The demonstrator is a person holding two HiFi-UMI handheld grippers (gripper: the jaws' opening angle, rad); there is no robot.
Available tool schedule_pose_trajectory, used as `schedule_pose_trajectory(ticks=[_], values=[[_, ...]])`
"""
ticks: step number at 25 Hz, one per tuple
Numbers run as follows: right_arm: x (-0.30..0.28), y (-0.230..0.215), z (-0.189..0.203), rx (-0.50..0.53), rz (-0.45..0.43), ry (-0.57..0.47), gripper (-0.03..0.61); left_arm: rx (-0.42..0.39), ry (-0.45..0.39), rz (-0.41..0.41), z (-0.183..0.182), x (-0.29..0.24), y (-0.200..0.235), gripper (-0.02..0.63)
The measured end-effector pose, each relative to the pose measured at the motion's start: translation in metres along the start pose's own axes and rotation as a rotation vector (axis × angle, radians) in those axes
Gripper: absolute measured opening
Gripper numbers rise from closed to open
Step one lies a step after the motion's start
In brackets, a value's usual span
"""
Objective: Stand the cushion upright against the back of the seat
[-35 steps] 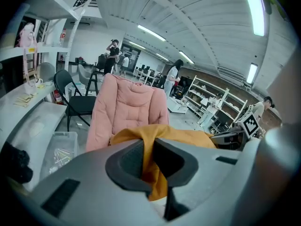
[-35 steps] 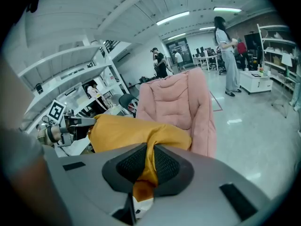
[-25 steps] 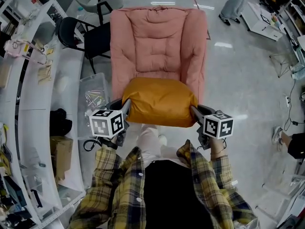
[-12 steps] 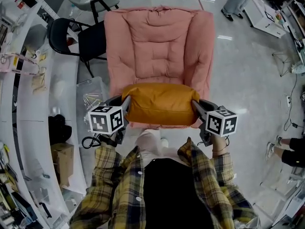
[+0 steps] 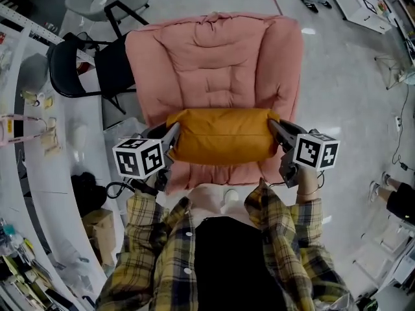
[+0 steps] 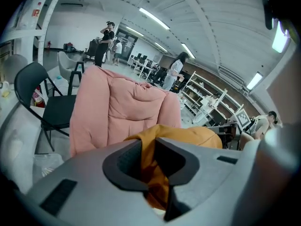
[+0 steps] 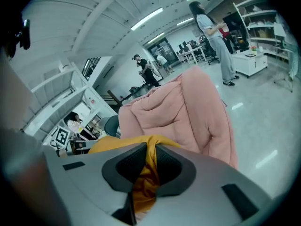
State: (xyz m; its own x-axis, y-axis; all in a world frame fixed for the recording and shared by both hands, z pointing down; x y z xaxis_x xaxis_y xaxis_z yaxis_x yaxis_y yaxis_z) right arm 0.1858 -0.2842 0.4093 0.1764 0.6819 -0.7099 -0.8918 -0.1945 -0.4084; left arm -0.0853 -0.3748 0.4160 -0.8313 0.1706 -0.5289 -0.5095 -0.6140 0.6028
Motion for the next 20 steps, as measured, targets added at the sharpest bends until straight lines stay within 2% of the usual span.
schedule_pose_trajectory(ticks=[6, 14, 20], values=[[-0.048, -0.016, -0.039, -0.095, -0.011, 0.03, 0.055, 0.071, 0.052, 0.087, -0.037, -0.034, 0.036, 0.077], [-0.109, -0.032, -0.087, -0.173, 0.0, 0.058, 0.057, 0.105, 0.068, 0.099, -0.086, -0.074, 0.079, 0.087], [-0.143, -0.045, -0.111, -0.213, -0.005, 0.075, 0.058, 0.121, 0.086, 0.089, -0.106, -0.097, 0.106, 0.097]])
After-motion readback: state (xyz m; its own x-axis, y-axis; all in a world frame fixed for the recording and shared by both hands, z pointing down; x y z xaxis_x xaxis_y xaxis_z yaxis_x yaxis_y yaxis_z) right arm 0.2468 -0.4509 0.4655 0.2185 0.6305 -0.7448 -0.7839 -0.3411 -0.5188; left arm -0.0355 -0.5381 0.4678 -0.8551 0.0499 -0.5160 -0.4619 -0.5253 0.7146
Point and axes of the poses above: the fingertips, and each gripper's own axes: x backward along the fingers, y to its left, z out of its underside, the point moved 2 cm from there along x, backward along the fingers, and after that the axes turned 14 degrees about z, right-handed, at the moved point
